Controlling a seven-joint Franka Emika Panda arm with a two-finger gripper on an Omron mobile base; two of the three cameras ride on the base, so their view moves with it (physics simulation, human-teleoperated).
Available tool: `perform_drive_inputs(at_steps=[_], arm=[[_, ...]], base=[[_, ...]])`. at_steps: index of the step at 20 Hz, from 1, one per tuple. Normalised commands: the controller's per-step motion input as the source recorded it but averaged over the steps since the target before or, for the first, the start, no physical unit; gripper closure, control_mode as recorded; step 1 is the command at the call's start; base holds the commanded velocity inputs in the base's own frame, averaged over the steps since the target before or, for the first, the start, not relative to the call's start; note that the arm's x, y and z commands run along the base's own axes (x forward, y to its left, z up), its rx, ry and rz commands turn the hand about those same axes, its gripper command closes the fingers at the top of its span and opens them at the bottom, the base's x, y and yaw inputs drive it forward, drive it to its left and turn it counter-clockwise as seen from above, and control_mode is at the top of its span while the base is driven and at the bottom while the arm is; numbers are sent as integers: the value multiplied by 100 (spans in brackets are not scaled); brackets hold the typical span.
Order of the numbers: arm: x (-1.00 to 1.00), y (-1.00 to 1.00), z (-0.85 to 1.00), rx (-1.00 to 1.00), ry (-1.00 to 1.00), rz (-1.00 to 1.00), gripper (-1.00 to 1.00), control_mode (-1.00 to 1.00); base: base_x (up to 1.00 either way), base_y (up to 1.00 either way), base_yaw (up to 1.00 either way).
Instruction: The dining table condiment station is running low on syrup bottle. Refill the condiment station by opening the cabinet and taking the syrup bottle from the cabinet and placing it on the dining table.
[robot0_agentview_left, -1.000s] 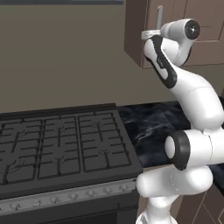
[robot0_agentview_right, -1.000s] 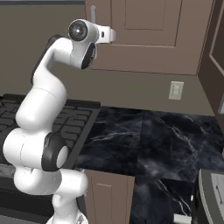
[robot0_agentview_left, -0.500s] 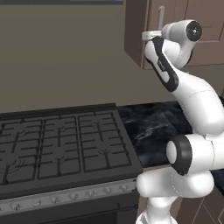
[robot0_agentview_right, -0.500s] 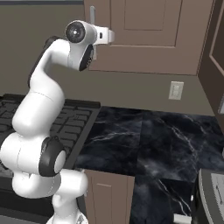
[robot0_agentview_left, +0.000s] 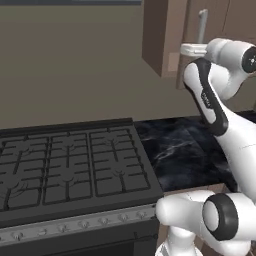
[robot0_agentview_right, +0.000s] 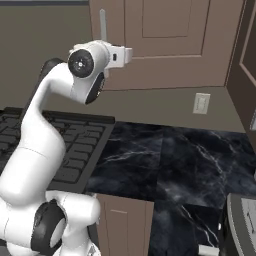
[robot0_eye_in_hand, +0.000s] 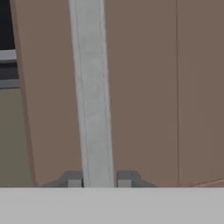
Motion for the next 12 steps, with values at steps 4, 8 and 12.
perform_drive_inputs(at_steps=[4,8,12], arm=[[-100,-88,0,17,0,0,100,-100],[-100,-97,-5,19,1,-2,100,-100],[-100,-68,-30,13,7,-4,-100,-100]], base=[[0,0,0],[0,0,0],[0,0,0]])
